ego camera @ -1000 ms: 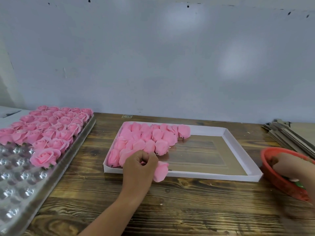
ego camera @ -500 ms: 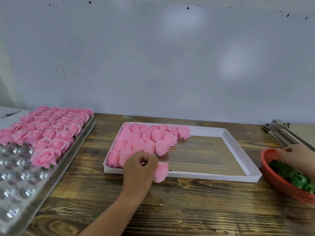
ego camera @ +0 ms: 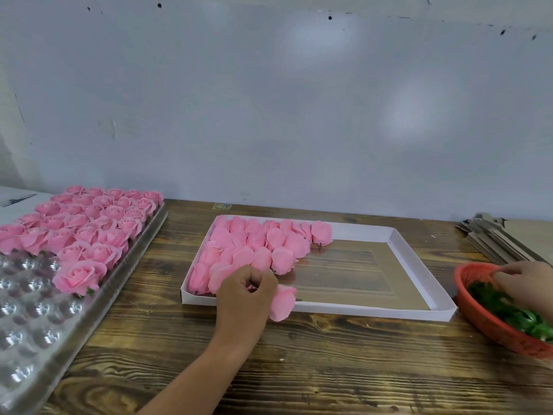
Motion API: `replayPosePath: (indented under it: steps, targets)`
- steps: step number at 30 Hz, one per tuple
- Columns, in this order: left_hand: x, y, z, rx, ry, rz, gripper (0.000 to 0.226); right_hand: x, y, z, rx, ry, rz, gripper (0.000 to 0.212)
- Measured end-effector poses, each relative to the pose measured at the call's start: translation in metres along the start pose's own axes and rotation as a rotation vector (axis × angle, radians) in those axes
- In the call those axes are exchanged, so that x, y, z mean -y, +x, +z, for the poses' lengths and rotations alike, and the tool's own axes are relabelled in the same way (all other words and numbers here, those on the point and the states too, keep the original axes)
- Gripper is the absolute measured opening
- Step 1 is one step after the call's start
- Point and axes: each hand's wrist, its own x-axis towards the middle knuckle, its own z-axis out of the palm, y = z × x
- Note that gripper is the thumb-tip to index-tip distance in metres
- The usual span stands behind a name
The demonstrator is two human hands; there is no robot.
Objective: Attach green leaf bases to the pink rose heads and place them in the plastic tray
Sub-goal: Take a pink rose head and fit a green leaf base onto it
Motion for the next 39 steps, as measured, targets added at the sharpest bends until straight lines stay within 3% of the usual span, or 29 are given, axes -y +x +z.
replayPosePath:
  steps: [6,10,14,16,21,24,27,31,34,39]
  targets:
    - [-0.002,-0.001,-0.001,0.006,-0.007,-0.006,0.027,0.024,-0.028,-0.016,0.106,-0.176,0.053,0.032]
    - [-0.001,0.000,0.000,0.003,-0.020,-0.007,0.029,0.012,-0.006,-0.005,0.053,-0.124,0.029,0.008]
    - [0.000,0.000,0.000,0.004,-0.023,-0.010,0.027,-0.025,0.045,0.014,0.004,0.024,0.133,0.063]
    - [0.000,0.000,0.000,0.004,-0.022,-0.010,0.028,-0.031,0.059,0.018,-0.022,0.051,0.146,0.072]
    - [0.001,0.001,0.000,-0.004,-0.008,-0.012,0.027,-0.012,0.027,-0.001,-0.039,0.171,0.117,0.063]
    - [0.001,0.001,0.001,-0.003,0.002,-0.026,0.028,0.043,-0.042,-0.020,-0.120,0.207,0.034,0.031]
    - [0.002,0.002,0.001,-0.008,-0.005,-0.029,0.027,0.102,-0.118,-0.035,-0.170,0.272,-0.117,0.024]
    - [0.004,0.002,0.002,-0.013,-0.003,-0.035,0.028,0.148,-0.160,-0.025,0.044,0.590,-0.123,0.032]
    - [0.004,0.002,0.001,-0.013,-0.004,-0.034,0.028,0.178,-0.182,-0.008,0.362,0.955,-0.030,0.034]
    - [0.004,0.003,0.001,-0.024,-0.011,-0.024,0.031,0.206,-0.222,0.031,0.727,1.124,0.060,0.043]
